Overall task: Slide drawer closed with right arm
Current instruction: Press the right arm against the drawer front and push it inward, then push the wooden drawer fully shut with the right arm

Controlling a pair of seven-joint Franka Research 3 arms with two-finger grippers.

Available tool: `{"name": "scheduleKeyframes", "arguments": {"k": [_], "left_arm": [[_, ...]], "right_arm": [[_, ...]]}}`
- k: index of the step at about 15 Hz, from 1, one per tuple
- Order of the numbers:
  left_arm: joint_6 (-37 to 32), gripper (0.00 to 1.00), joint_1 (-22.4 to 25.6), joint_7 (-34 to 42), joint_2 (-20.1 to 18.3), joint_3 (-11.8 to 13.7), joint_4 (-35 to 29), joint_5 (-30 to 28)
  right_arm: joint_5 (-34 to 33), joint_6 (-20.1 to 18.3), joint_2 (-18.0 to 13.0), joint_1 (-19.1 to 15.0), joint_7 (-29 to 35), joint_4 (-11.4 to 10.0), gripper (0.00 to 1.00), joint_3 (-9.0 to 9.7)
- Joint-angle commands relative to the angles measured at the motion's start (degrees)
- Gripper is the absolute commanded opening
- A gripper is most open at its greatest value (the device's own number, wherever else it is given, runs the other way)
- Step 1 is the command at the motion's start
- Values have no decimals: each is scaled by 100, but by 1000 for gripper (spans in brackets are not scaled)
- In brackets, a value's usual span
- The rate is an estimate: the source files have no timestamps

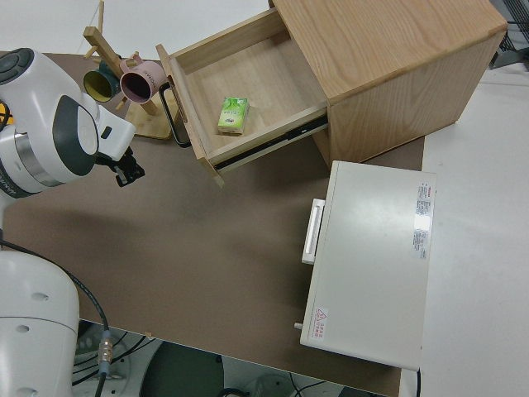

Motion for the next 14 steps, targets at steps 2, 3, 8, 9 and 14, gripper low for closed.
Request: {"name": "scheduleKeyframes", "arguments": {"k": [2, 3, 8, 9, 14], "left_arm": [[-27, 998, -27, 37, -42, 21, 4, 73], [-27, 998, -27, 28, -51, 12, 4, 73], [-27, 998, -27, 37, -51, 12, 4, 73], [-27, 995, -27, 37, -51, 12, 4, 73], [-27, 995, -27, 37, -42, 21, 4, 73]], "right_arm": [[-155, 145, 135, 31, -319, 61, 0, -254], [-198, 145, 179, 4, -398, 96, 0, -255], [-383, 188, 390, -224, -741, 289, 0, -316], [-392, 206, 408, -277, -759, 316, 0, -316], [-690, 321, 504, -593, -794, 404, 0, -290]]}}
